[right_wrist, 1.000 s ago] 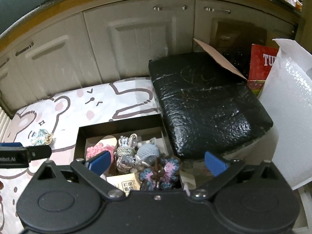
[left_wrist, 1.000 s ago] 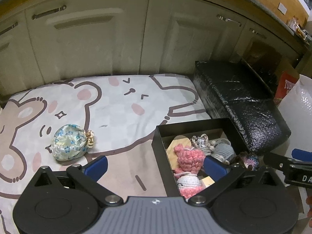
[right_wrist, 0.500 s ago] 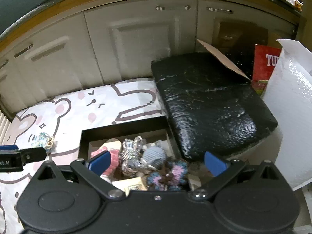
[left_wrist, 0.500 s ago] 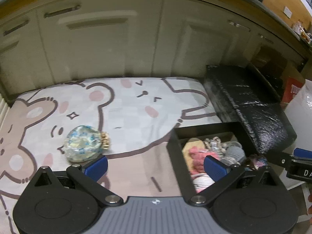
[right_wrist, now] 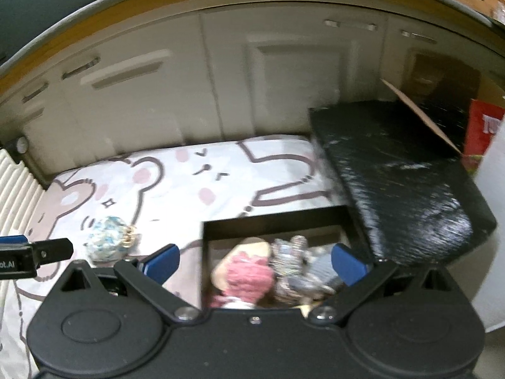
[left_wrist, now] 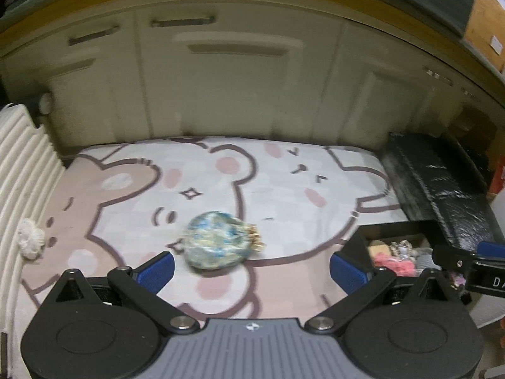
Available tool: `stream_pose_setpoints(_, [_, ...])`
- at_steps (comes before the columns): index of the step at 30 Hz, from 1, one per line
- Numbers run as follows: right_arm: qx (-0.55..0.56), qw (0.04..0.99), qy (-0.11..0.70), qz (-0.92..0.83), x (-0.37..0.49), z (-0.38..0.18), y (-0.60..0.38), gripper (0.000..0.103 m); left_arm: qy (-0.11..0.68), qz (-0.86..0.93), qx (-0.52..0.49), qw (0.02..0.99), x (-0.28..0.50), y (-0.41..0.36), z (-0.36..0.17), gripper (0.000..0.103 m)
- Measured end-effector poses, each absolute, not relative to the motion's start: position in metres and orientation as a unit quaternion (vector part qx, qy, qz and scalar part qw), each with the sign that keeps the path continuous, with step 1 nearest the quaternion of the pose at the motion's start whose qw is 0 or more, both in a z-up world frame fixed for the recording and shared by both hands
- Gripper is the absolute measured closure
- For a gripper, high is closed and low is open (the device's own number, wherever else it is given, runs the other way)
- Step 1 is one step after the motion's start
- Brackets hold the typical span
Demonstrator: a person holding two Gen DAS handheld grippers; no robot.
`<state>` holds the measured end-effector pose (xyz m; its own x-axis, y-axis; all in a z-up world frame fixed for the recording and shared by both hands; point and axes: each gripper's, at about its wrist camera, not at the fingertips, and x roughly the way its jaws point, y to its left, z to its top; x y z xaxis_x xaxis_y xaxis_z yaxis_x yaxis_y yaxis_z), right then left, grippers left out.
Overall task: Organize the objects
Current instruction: 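Withdraw both tools from the box toward the blue-green pouch on the mat, then move the right tool over the floral pouch while the left tool approaches the white yarn ball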
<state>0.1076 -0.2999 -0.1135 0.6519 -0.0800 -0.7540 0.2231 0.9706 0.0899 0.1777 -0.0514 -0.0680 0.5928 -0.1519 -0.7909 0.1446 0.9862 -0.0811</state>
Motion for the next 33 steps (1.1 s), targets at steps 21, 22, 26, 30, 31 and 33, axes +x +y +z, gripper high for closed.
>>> stream_pose_setpoints(21, [0.059,0.915,0.398,-0.017,0.142,-0.112,-0.209,0.0,0.432,-0.029,-0.016,0.901,0.184,0.037,-0.058,0.0])
stream_pose_setpoints(22, [0.058,0.915,0.398,-0.015,0.144,-0.112,-0.206,0.0,0.433,-0.028,-0.016,0.901,0.185,0.04,-0.059,0.0])
stream_pose_setpoints(26, [0.055,0.916,0.398,-0.01,0.15,-0.115,-0.196,0.0,0.434,-0.02,-0.019,0.9,0.187,0.053,-0.062,0.0])
stream_pose_setpoints(30, [0.057,0.916,0.396,-0.005,0.156,-0.119,-0.187,0.0,0.435,-0.001,-0.02,0.9,0.19,0.066,-0.066,0.0])
stream_pose_setpoints(31, [0.057,0.916,0.396,-0.004,0.158,-0.119,-0.185,0.0,0.437,0.008,-0.019,0.899,0.192,0.07,-0.068,0.0])
stream_pose_setpoints(33, [0.058,0.917,0.395,-0.003,0.162,-0.122,-0.181,0.0,0.438,0.022,-0.017,0.898,0.195,0.078,-0.071,0.0])
